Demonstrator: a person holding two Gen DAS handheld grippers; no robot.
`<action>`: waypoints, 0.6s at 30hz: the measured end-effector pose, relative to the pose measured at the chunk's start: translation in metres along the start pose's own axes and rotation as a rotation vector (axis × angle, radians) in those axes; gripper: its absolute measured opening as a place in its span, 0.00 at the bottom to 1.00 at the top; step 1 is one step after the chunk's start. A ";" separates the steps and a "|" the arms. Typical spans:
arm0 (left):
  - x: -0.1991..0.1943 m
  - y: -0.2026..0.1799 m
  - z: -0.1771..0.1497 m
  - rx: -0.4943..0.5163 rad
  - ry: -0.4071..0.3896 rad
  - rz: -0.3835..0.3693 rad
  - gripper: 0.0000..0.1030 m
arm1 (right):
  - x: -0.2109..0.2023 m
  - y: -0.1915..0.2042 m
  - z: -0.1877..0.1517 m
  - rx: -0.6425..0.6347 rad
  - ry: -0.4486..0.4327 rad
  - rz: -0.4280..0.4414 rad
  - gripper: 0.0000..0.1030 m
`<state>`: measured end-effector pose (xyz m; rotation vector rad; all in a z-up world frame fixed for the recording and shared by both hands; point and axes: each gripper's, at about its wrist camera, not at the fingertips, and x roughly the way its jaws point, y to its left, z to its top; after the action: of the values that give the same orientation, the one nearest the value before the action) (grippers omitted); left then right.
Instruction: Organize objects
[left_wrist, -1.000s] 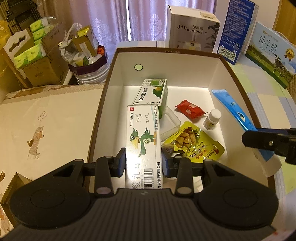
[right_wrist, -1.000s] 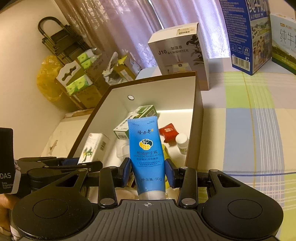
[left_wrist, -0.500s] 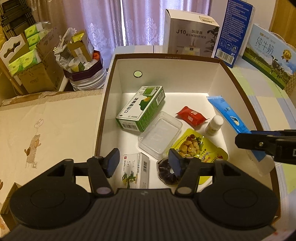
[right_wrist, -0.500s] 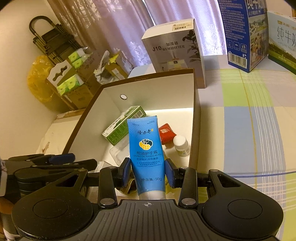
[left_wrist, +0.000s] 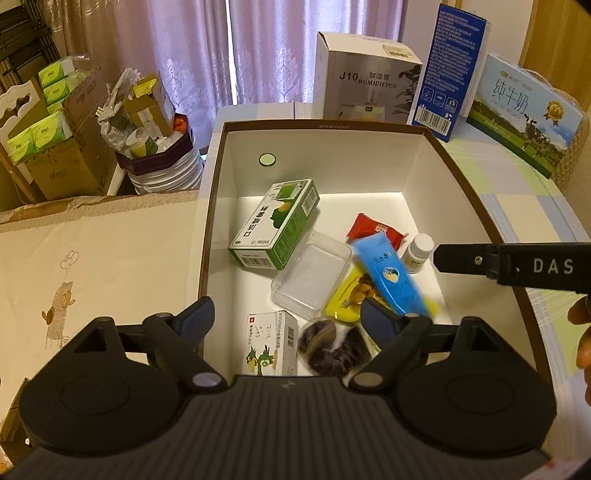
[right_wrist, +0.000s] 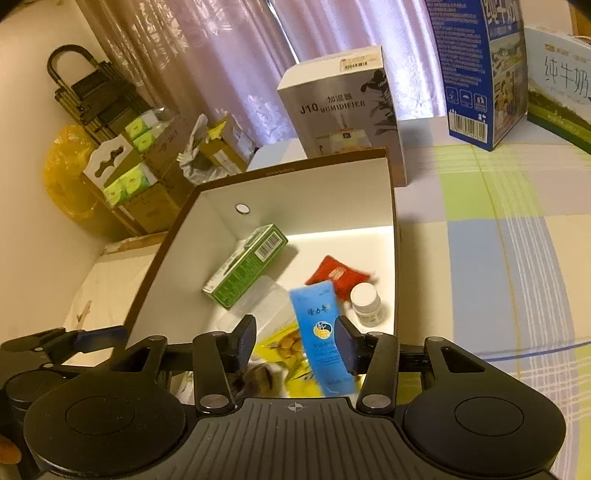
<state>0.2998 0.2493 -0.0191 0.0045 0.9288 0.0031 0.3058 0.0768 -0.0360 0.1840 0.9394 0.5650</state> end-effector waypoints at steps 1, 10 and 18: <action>-0.002 0.000 -0.001 -0.006 -0.002 -0.006 0.83 | -0.004 0.001 -0.001 -0.001 -0.002 0.004 0.45; -0.036 -0.008 -0.017 -0.040 -0.044 -0.021 0.94 | -0.047 0.004 -0.020 -0.045 -0.013 0.026 0.48; -0.069 -0.025 -0.038 -0.080 -0.058 -0.013 0.97 | -0.090 -0.008 -0.046 -0.054 -0.019 0.014 0.51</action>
<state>0.2277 0.2240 0.0132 -0.0755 0.8698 0.0282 0.2308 0.0179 -0.0018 0.1470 0.9043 0.6000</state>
